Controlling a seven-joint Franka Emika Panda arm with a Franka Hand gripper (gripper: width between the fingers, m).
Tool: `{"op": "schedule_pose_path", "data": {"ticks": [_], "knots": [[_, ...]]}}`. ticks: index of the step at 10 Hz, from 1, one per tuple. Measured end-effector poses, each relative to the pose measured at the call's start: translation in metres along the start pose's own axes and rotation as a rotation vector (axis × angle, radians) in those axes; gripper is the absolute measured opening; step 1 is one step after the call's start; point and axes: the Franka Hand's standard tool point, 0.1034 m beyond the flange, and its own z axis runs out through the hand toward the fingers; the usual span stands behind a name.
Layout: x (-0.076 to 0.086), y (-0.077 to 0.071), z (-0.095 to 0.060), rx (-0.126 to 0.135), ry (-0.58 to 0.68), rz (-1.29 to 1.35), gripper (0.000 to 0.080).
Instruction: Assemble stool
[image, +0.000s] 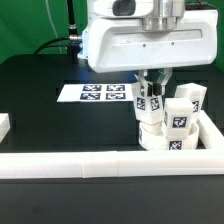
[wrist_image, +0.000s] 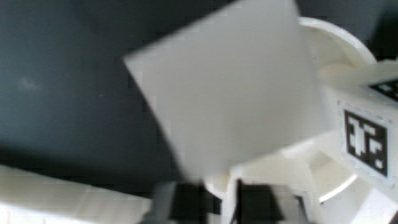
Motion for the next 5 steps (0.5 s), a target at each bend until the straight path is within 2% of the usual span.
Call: {"op": "schedule_pose_path", "data": {"ticks": [1,2,3,4,5], "knots": [[0.0002,-0.0012,0.0,-0.008,-0.003,-0.031,0.0228],[0.0001,-0.0011,0.0,-0.009,-0.005,-0.052,0.0228],[0.0004,-0.0011,-0.0005,-0.008,-0.007,-0.047,0.0412],[0.0,-0.0007,-0.0002,-0.008,-0.007,-0.047,0.0545],[-0.0001,-0.0006,-0.0001,-0.008,-0.008,-0.046,0.0545]]}}
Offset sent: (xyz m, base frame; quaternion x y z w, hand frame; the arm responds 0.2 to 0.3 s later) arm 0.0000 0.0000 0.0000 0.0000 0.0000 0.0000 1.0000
